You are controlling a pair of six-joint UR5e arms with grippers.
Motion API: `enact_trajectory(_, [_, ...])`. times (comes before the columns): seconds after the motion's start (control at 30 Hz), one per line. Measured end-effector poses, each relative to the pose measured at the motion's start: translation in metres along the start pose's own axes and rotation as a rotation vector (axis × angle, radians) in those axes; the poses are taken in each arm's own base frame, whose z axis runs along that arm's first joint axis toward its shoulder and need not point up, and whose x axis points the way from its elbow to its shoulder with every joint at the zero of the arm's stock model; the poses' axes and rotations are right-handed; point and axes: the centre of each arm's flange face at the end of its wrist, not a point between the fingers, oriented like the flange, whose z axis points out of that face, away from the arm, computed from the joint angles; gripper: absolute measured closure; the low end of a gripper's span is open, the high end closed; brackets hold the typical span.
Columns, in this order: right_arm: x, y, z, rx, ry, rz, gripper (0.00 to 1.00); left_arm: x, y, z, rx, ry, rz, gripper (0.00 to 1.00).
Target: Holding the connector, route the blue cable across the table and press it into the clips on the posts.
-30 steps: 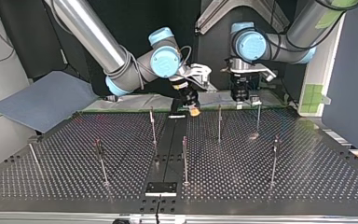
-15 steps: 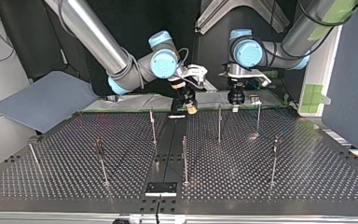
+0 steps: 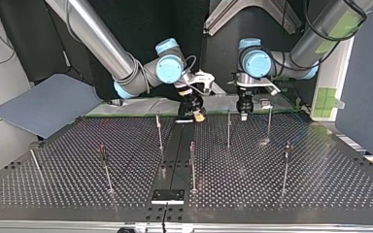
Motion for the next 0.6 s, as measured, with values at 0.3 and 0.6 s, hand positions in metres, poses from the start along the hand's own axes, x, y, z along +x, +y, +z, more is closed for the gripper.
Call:
enact_trajectory(0.3, [0.004,0.005,0.004,0.031,0.017,0.026,1.00,0.005,0.007,0.003,-0.010,0.015,0.005,1.00])
enact_trajectory(0.6, [-0.002,-0.001,0.000,0.037,-0.018,0.032,1.00,0.010,0.009,0.003,-0.017,0.029,0.017,1.00])
